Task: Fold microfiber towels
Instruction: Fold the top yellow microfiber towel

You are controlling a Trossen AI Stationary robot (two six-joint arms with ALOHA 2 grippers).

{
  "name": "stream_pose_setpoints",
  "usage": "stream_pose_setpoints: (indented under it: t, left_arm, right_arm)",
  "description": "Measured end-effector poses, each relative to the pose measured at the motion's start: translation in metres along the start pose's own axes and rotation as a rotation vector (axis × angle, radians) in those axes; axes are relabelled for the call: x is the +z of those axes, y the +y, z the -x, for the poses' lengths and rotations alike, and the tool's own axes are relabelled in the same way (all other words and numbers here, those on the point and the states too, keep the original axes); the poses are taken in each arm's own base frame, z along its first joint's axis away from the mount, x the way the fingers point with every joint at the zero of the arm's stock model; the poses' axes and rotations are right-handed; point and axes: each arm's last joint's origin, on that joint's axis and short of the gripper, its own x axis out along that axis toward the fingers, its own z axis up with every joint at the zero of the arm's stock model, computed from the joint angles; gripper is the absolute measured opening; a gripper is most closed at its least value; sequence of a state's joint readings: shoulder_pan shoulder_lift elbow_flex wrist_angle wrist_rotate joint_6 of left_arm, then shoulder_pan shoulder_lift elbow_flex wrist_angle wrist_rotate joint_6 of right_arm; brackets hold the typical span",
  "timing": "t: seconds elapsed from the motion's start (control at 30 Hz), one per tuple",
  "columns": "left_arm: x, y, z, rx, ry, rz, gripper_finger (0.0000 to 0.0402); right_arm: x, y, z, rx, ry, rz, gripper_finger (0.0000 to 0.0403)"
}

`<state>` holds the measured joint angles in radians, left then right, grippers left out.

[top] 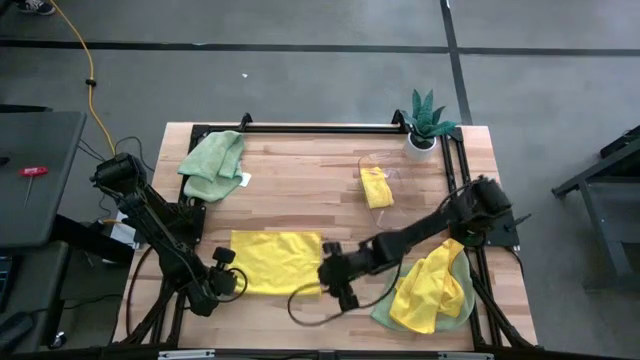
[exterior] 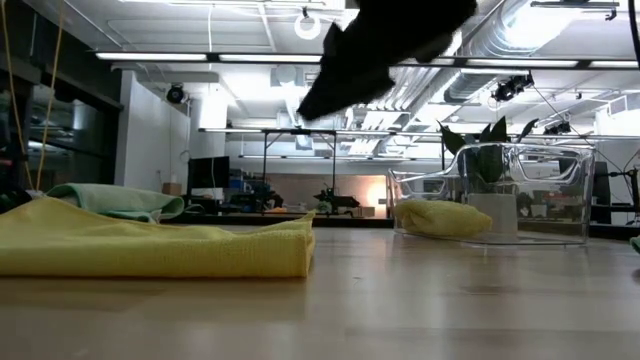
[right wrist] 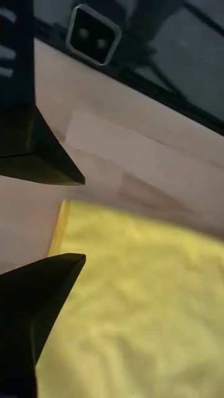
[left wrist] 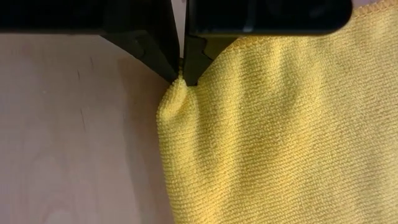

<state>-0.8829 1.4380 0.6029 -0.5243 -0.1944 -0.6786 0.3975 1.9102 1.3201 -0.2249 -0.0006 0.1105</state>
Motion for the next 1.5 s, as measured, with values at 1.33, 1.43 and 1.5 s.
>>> stream_pose_setpoints:
  t: [1.33,1.43,1.5]
  left_arm:
    - [0.001,-0.002,0.0,-0.03,-0.007,0.009,0.0003]
    - [0.002,-0.002,0.0,-0.031,-0.009,0.027,0.0003]
    - [0.002,-0.002,0.0,-0.031,-0.009,0.029,0.0003]
  right_arm:
    - [-0.026,0.015,-0.072,-0.036,0.139,-0.029,0.0183]
    - [-0.026,0.015,-0.072,-0.03,0.142,-0.03,0.0183]
    - [-0.026,0.015,-0.072,-0.023,0.146,-0.03,0.0183]
